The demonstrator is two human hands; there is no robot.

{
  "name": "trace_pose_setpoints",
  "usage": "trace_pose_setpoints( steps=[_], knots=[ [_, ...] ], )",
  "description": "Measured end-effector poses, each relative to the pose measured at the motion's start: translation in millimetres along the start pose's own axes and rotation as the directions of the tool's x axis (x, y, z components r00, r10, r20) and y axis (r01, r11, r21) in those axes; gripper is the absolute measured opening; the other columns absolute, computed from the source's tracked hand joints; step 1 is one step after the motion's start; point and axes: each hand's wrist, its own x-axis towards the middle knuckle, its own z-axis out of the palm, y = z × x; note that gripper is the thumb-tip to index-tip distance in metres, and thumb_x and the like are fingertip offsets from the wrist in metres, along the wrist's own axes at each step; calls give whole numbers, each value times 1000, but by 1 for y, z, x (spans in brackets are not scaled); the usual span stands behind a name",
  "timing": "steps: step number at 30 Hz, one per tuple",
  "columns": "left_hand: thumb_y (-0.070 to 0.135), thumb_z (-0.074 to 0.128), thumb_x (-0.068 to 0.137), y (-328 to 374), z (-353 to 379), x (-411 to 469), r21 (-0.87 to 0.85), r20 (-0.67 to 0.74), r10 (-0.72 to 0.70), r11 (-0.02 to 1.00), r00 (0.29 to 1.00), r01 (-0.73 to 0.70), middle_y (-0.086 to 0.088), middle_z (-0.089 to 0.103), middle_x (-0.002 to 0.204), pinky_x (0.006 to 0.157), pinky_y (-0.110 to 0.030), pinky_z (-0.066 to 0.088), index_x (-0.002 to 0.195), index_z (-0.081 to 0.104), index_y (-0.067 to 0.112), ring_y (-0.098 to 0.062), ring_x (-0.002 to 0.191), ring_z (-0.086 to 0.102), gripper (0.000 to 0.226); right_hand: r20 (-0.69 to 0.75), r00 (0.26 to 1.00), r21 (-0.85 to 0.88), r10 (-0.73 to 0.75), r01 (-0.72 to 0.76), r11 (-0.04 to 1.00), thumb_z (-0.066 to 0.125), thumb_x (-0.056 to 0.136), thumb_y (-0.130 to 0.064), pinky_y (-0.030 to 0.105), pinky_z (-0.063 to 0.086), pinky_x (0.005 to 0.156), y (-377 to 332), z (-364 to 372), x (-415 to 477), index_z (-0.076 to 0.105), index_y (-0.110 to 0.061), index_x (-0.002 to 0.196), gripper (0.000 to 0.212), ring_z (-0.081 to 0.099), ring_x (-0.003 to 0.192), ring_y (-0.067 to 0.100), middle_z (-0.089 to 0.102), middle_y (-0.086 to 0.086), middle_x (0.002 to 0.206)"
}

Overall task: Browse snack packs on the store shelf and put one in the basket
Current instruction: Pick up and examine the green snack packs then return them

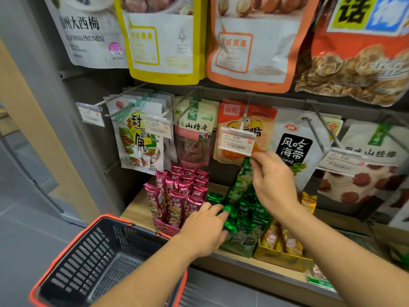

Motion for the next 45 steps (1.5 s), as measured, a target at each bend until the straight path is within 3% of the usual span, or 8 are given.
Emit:
trace_pose_setpoints(
  steps=[7, 13, 18, 20, 23, 29, 38, 45],
  knots=[
    [18, 58, 93, 10, -55, -13, -580, -443, -288, 814, 849, -26, 11, 67, 107, 92, -18, 43, 106, 71, 26, -5, 103, 58, 20, -244, 970, 182, -22, 68, 981, 52, 94, 2, 4, 32, 84, -23, -85, -23, 64, -2, 102, 14, 47, 92, 6, 57, 3, 97],
    [6, 65, 89, 43, -99, -56, -960, -155, 14, 235, 988, -154, -1, 65, 123, 87, -17, 49, 129, 57, 23, -6, 112, 62, 44, -192, 981, 354, 0, 70, 933, 49, 95, -3, 9, 40, 84, -44, -91, -56, 65, -6, 99, 17, 55, 91, 6, 63, 3, 97],
    [-11, 68, 79, 56, -100, -67, -965, -159, 6, 208, 987, -157, -15, 65, 120, 92, -45, 54, 136, 46, 31, -33, 106, 66, 74, 168, 942, 700, 291, -321, 638, 61, 92, -25, 27, 55, 84, -49, -77, -66, 63, -31, 109, 19, 65, 97, 1, 67, -7, 110],
    [-7, 71, 72, 53, -99, -65, -974, -197, -45, 125, 979, -190, -2, 69, 106, 74, -38, 58, 135, 44, 41, -24, 88, 70, 84, 405, 871, 736, 278, -491, 466, 63, 76, -54, 28, 56, 87, -50, -69, -69, 51, -46, 120, 47, 64, 103, -4, 61, -10, 126],
    [-3, 67, 65, 47, -100, -63, -974, -219, -114, -28, 969, -224, 9, 67, 81, 58, -25, 53, 131, 49, 41, -10, 72, 66, 81, 665, 734, 607, 137, -639, 472, 50, 68, -86, 41, 54, 93, -51, -53, -77, 58, -46, 123, 68, 69, 102, 9, 68, -4, 121],
    [20, 66, 74, 31, -106, -61, -964, -247, -251, -32, 936, -263, -1, 68, 84, 72, -31, 52, 88, 71, 19, -15, 82, 64, 15, 788, 610, 509, 82, -721, 470, 43, 60, -96, 29, 54, 53, -49, -50, -77, 71, -33, 82, 73, 65, 54, 22, 70, 11, 68],
    [19, 63, 85, 24, -107, -62, -961, -209, -236, -128, 949, -244, -7, 72, 89, 67, -24, 55, 90, 78, 13, -11, 77, 64, 17, 780, 616, 462, 110, -685, 563, 39, 75, -87, 28, 53, 56, -47, -54, -76, 70, -12, 100, 85, 66, 56, 21, 69, 8, 67],
    [13, 48, 100, 29, -108, -62, -955, -293, -318, 58, 902, -290, -2, 75, 96, 73, -26, 57, 103, 74, 15, -11, 84, 68, 26, 614, 775, 433, 150, -489, 757, 35, 82, -75, 48, 49, 84, -47, -55, -78, 65, -9, 98, 74, 59, 76, 20, 67, 14, 89]
  ],
)
